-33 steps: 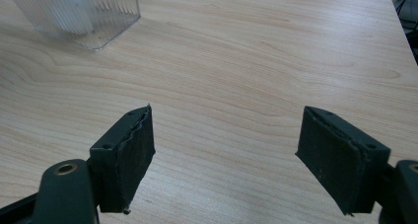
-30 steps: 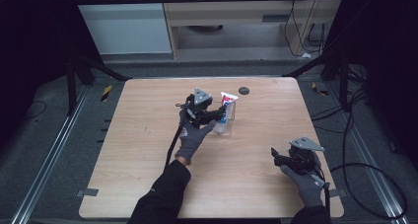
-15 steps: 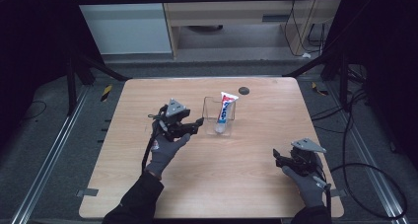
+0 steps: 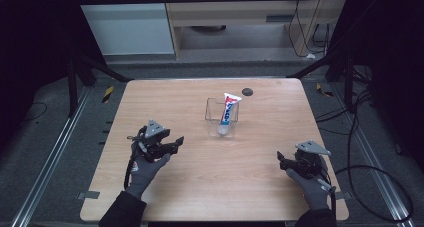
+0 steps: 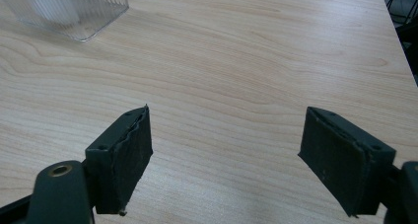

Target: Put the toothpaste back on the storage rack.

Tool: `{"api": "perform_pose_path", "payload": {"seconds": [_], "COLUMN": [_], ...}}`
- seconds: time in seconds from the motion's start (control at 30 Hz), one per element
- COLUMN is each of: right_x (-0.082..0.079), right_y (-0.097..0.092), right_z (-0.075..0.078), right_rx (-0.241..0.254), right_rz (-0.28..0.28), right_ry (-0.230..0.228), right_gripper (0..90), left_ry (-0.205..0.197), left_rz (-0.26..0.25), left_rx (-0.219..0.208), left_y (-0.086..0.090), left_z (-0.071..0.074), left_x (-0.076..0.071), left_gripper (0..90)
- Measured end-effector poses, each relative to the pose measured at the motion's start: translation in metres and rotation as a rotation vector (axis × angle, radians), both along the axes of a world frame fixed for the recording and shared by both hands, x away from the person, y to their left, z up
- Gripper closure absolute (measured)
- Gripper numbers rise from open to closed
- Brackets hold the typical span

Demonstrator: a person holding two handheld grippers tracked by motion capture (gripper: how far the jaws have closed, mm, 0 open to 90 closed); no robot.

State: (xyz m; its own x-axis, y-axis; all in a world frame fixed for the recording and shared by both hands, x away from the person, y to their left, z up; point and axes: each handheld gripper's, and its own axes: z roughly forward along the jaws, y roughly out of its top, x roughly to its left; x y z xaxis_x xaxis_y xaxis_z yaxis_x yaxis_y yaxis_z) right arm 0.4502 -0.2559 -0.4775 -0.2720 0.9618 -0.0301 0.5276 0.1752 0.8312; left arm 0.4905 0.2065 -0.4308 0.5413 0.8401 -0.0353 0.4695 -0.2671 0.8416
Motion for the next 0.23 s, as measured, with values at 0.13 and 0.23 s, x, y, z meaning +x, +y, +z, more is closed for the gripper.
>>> {"api": "perform_pose_path", "payload": {"seconds": [0.13,0.23], "right_x": [0.000,0.000], "right_y": [0.000,0.000], "right_z": [0.000,0.000], "right_rx": [-0.001,0.000], "right_rz": [-0.001,0.002], "right_ry": [0.004,0.003], "right_gripper": [19.5,19.3], "left_ry": [0.017,0.025], "left_rz": [0.024,0.040], "left_rx": [0.024,0.028], "left_y": [0.012,0.019], "left_z": [-0.010,-0.015], "left_x": [-0.006,-0.010], "left_gripper": [36.5,36.4]}}
